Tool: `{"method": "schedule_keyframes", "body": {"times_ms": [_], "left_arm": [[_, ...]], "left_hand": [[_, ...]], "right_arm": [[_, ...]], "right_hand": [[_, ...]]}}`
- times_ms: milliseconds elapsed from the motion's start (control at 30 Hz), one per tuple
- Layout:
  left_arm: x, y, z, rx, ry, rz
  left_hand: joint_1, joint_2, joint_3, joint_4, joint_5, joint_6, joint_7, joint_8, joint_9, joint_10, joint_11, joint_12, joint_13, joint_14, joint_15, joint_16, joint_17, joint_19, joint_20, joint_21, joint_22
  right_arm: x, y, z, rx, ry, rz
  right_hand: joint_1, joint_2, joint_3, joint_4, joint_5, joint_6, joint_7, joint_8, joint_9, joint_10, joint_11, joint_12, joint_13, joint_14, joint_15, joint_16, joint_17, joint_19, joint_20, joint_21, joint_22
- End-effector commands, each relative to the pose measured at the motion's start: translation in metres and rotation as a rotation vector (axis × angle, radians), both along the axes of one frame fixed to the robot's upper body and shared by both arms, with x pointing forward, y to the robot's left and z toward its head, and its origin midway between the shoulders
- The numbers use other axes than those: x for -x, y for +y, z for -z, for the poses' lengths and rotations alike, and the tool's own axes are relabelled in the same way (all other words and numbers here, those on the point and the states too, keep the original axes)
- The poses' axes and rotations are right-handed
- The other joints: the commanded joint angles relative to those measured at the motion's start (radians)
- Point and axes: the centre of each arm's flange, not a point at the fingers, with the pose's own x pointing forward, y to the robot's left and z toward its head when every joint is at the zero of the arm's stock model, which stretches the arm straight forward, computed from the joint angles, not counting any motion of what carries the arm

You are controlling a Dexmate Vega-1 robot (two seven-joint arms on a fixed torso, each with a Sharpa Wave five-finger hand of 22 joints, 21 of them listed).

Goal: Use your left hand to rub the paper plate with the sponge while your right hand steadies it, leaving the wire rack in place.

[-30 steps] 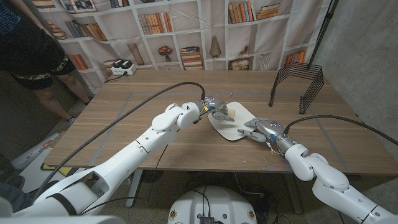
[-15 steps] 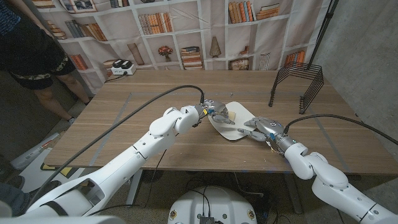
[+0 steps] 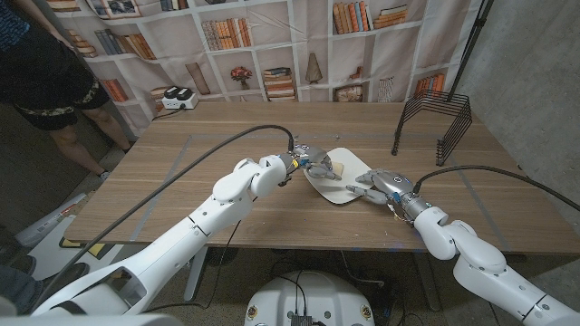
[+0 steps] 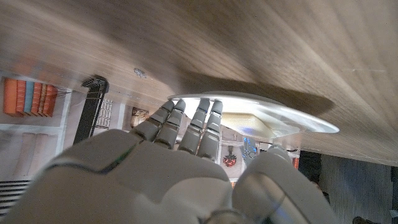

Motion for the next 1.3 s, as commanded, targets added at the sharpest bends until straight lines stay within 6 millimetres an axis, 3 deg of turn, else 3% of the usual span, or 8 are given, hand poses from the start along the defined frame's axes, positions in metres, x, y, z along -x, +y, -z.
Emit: {"method": "schedule_keyframes", "body": {"times_ms": [33, 267, 533, 1300], "left_arm": [[0.004, 0.009, -0.007, 0.023, -0.023, 0.008], [0.01, 0.018, -0.004, 0.072, -0.024, 0.05], [0.018, 0.024, -0.007, 0.067, -0.044, 0.052], [0.023, 0.027, -0.007, 0.069, -0.072, 0.045]], "left_hand": [[0.002, -0.002, 0.001, -0.005, -0.005, -0.004, 0.002, -0.005, 0.001, -0.009, -0.002, -0.002, 0.002, -0.005, -0.032, -0.001, 0.002, -0.004, -0.002, -0.003, 0.002], [0.004, -0.001, 0.001, -0.004, -0.006, -0.007, 0.002, -0.006, 0.001, -0.012, 0.0, -0.002, 0.002, -0.006, -0.033, -0.001, 0.003, -0.006, -0.002, -0.004, 0.002], [0.006, -0.001, 0.0, -0.005, -0.007, -0.013, 0.004, -0.008, 0.001, -0.019, 0.0, -0.004, 0.002, -0.013, -0.034, -0.002, 0.003, -0.009, 0.0, -0.006, 0.002], [0.01, 0.0, -0.001, -0.004, -0.008, -0.02, 0.001, -0.008, 0.002, -0.029, -0.001, -0.003, 0.003, -0.017, -0.031, -0.001, 0.003, -0.011, 0.001, -0.007, 0.003]], "right_arm": [[0.012, 0.004, -0.016, -0.031, -0.046, -0.016], [0.024, 0.007, -0.02, -0.061, -0.093, 0.003], [0.037, 0.005, -0.038, -0.099, -0.159, 0.021], [0.035, 0.005, -0.042, -0.114, -0.187, 0.023]], "right_hand": [[0.0, 0.01, 0.0, 0.0, -0.001, -0.002, 0.0, -0.004, 0.001, -0.002, 0.008, -0.002, 0.002, 0.011, -0.013, 0.001, 0.0, 0.008, -0.052, 0.007, 0.003], [0.0, 0.009, 0.0, -0.001, -0.001, -0.006, -0.002, -0.007, 0.001, -0.005, 0.009, -0.004, 0.002, 0.013, -0.014, 0.001, 0.0, 0.009, -0.051, 0.007, 0.003], [0.001, 0.009, -0.001, -0.001, -0.001, -0.007, -0.004, -0.008, 0.001, -0.008, 0.009, -0.005, 0.002, 0.014, -0.014, 0.001, 0.0, 0.01, -0.051, 0.007, 0.003], [0.003, 0.01, -0.001, -0.002, -0.001, -0.008, -0.003, -0.01, 0.001, -0.01, 0.01, -0.008, 0.003, 0.014, -0.014, -0.001, 0.0, 0.011, -0.047, 0.007, 0.003]]}}
